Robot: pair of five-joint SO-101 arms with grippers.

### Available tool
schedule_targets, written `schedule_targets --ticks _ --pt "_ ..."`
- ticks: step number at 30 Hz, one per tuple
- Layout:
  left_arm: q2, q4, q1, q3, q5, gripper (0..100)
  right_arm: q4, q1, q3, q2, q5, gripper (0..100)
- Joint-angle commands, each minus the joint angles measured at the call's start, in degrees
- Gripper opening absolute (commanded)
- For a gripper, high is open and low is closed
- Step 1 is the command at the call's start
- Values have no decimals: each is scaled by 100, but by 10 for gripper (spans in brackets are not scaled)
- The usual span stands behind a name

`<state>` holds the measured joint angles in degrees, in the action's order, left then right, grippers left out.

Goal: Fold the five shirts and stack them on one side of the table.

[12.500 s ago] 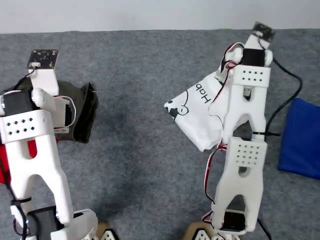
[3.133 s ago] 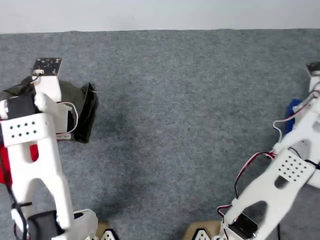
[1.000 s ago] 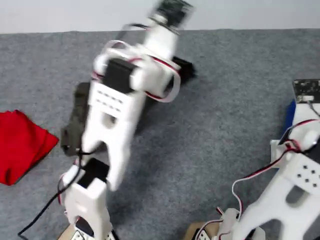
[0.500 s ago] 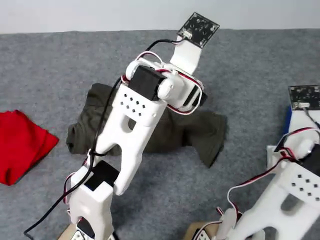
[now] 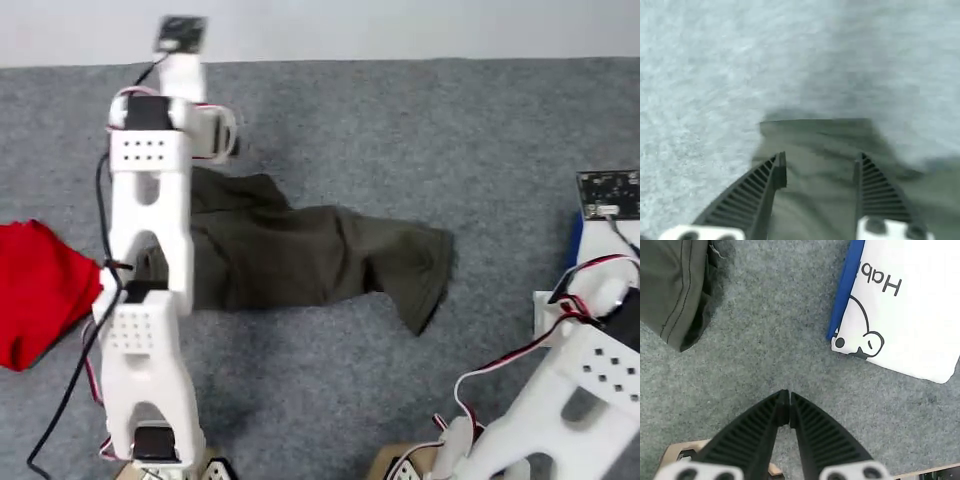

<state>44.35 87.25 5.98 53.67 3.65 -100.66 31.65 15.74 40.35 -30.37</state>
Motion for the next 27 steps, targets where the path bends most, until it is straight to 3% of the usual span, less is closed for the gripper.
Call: schedule_targets --ticks 1,8,13,19,21,27 --pt "492 -360 264 48 -352 221 -207 -40 -26 75 26 11" --pt "1415 -360 237 136 -1196 148 -198 -48 299 92 35 11" --pt "1503 79 202 778 -1705 0 -198 -48 738 127 35 10" --pt "1222 1371 141 2229 -1749 4 -180 -207 756 127 35 10" --pt "985 1363 105 2422 -1714 4 -189 -391 756 127 53 10" --pt "-378 1336 -229 1314 -1802 4 -189 -998 756 127 70 10"
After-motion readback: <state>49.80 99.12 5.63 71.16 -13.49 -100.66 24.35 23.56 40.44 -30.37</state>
